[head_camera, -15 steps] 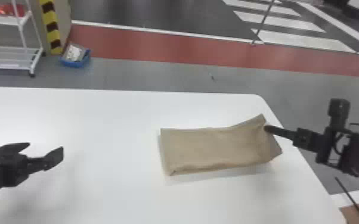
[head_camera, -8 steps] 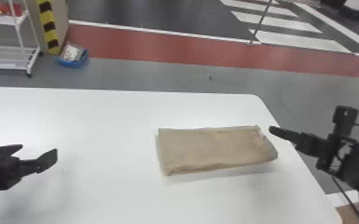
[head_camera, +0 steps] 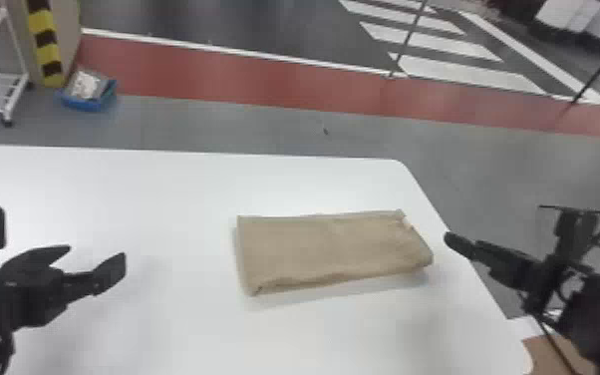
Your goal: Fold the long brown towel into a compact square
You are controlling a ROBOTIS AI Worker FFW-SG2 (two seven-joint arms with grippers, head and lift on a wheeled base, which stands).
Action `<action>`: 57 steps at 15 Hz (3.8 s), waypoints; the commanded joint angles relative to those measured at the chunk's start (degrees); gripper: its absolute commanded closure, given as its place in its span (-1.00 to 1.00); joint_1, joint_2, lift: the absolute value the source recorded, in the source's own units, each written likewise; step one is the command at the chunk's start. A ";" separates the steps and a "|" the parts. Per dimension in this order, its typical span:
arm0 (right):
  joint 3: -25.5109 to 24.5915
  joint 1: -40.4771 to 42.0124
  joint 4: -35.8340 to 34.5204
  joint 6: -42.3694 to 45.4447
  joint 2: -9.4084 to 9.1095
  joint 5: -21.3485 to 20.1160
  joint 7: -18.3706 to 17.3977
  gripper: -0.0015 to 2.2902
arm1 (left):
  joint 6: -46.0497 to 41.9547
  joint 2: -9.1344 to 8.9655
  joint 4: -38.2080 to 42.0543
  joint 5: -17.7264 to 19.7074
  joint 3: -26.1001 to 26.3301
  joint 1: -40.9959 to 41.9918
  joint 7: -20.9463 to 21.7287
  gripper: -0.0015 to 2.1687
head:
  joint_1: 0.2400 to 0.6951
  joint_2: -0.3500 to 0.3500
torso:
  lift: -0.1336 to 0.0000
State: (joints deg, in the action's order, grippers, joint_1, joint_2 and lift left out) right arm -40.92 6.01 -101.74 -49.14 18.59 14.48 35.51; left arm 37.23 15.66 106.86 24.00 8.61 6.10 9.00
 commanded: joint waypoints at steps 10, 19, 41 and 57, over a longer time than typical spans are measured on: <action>0.66 7.88 -3.72 17.18 -6.55 -0.33 0.96 -0.92 | -3.16 -7.23 -1.48 0.34 20.48 -3.81 -13.04 -0.72 | 1.00 -1.00 | -0.86; -3.73 10.08 0.49 30.37 -6.98 3.89 6.50 -0.92 | -7.56 -13.11 -15.46 -2.38 26.90 -12.51 -16.30 -0.69 | 1.00 -1.00 | -0.86; -4.26 9.90 -1.53 30.37 -7.69 5.47 6.50 -0.92 | 1.23 -9.69 -7.72 -4.84 25.05 -9.61 -15.86 -0.07 | 1.00 -1.00 | -0.86; -2.50 8.76 -4.34 25.09 -8.22 4.24 4.66 -0.92 | 5.10 0.16 -0.25 -1.50 1.32 -2.41 -11.55 -0.07 | 1.00 -1.00 | -0.86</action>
State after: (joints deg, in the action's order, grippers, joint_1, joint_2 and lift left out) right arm -43.50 15.02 -106.06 -23.95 10.37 18.77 40.16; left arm 42.35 15.20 106.10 22.50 11.16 2.16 -2.69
